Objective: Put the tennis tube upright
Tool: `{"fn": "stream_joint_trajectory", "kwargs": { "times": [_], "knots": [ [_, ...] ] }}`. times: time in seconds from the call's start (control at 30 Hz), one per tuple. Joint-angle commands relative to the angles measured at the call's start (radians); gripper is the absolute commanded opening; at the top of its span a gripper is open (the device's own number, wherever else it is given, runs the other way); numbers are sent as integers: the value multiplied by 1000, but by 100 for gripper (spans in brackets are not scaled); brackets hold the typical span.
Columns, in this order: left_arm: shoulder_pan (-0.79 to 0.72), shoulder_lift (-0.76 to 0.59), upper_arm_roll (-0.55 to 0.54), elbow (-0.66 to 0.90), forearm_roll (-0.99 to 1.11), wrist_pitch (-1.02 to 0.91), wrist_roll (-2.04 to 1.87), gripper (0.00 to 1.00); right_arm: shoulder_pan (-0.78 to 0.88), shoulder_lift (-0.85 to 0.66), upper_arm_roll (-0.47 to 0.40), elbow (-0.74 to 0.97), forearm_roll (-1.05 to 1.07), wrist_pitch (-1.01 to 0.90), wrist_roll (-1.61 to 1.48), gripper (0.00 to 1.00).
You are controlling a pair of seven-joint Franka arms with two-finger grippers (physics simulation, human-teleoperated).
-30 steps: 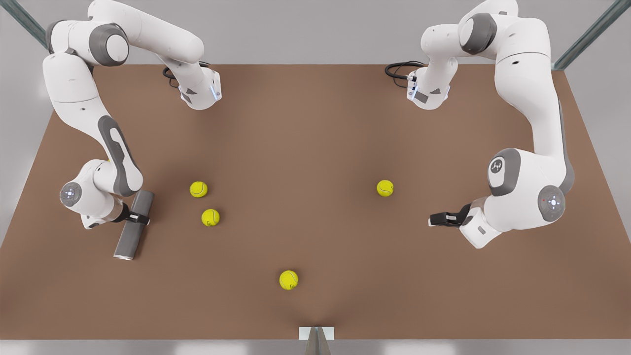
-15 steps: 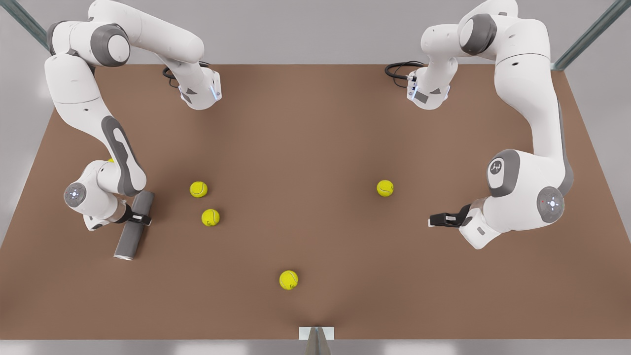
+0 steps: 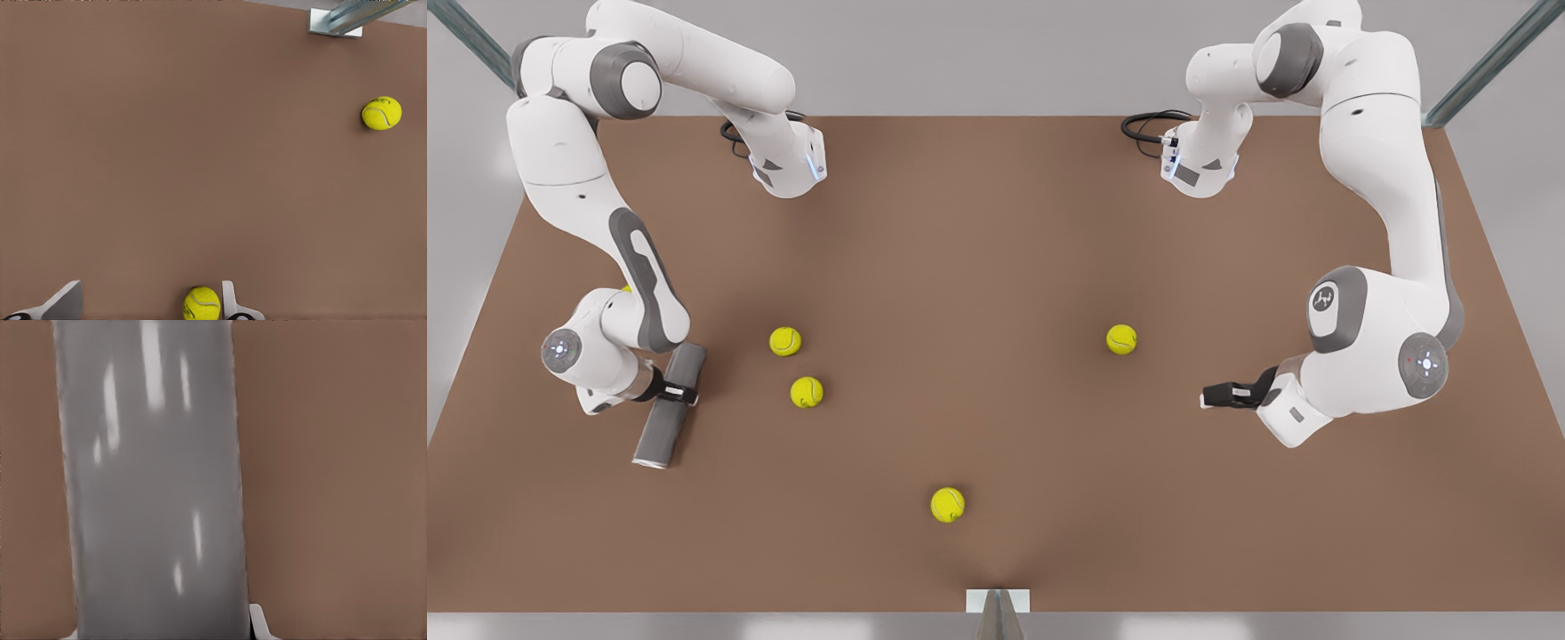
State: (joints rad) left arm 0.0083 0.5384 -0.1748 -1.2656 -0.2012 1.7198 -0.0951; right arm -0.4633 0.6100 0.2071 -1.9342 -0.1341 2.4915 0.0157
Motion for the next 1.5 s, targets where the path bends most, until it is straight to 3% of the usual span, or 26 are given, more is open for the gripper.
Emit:
{"fn": "stream_joint_trajectory", "kwargs": {
  "times": [0.0,0.17,0.4,0.53,0.77,0.93,1.0,1.07,1.33,1.47],
  "knots": [
    [1,0,0,0,-1,1,0,99,0,-3,0,1,-1,-2,1,74],
    [-1,2,0,0,-1,1,0,99,2,-65,5,-11,1,-46,0,74],
    [-2,-8,-3,-1,-3,-2,-43,99,12,-217,158,-78,2,-148,-23,74],
    [7,-8,-3,0,-4,-8,-41,99,107,-254,229,-94,4,-175,-46,74],
    [9,-8,-3,0,-3,0,-43,99,475,-240,230,-89,16,-125,-151,74],
    [5,9,-3,-1,-12,1,-41,99,684,-134,212,-66,4,-3,-260,75],
    [7,9,-3,-1,-11,3,-40,99,779,-95,152,-8,-30,-3,-261,75],
    [7,12,-3,-1,-11,3,-40,99,810,-58,155,31,-102,15,-263,75],
    [9,9,-5,-11,-12,-3,-31,99,858,27,150,141,-274,58,-737,75],
    [4,6,-8,-9,-17,-12,-43,99,910,60,95,163,-263,56,-738,75]
  ]
}}
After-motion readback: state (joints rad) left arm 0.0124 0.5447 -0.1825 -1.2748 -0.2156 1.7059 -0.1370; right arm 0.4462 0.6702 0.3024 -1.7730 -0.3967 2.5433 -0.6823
